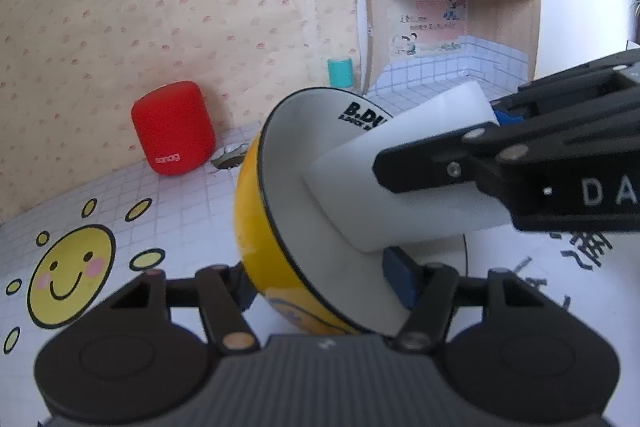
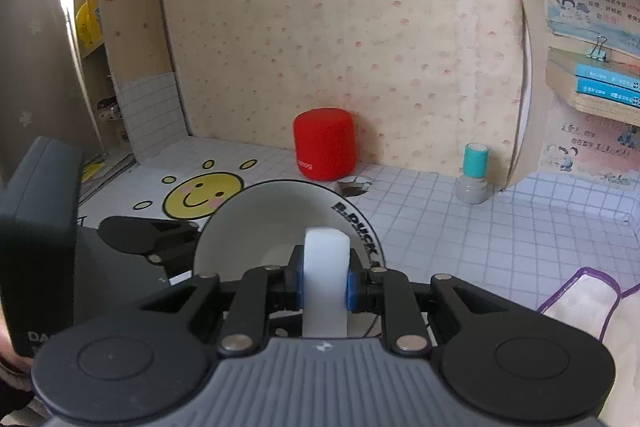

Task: Clean bowl
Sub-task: 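Hold the bowl with the left gripper while the right gripper wipes the sponge around its inside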

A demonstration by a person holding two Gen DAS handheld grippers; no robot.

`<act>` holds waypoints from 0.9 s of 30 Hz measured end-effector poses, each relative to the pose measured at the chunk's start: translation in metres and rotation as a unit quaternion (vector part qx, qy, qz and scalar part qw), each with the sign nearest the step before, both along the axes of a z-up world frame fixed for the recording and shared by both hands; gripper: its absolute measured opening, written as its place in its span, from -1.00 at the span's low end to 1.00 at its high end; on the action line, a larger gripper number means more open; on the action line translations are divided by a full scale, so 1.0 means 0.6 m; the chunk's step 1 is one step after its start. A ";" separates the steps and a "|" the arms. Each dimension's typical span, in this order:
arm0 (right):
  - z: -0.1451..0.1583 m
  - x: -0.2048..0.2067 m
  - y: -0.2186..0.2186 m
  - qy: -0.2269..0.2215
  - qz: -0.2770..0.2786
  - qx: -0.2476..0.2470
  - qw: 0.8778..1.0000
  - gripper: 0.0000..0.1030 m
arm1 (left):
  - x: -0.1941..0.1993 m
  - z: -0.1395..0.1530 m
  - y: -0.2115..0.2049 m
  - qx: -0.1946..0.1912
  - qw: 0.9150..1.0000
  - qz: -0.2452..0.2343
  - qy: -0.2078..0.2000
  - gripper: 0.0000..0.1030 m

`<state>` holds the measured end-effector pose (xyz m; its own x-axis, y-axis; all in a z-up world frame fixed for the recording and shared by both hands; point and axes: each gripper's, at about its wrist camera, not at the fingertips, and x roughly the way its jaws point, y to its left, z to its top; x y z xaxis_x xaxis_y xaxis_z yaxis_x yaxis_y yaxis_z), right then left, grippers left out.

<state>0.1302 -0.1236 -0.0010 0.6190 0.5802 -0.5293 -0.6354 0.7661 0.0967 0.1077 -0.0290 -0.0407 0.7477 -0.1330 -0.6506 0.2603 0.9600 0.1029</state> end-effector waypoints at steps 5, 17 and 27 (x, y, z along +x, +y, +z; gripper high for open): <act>0.015 -0.012 0.007 -0.014 0.014 0.009 1.000 -0.66 | -0.010 0.001 -0.004 -0.001 1.000 -0.002 0.006 0.15; -0.008 -0.029 -0.031 0.008 -0.005 0.023 1.000 -0.66 | -0.038 0.004 -0.011 0.004 1.000 -0.006 0.010 0.11; -0.004 -0.048 -0.018 0.011 0.023 0.031 0.999 -0.65 | -0.052 0.005 -0.016 0.007 1.000 0.000 0.008 0.12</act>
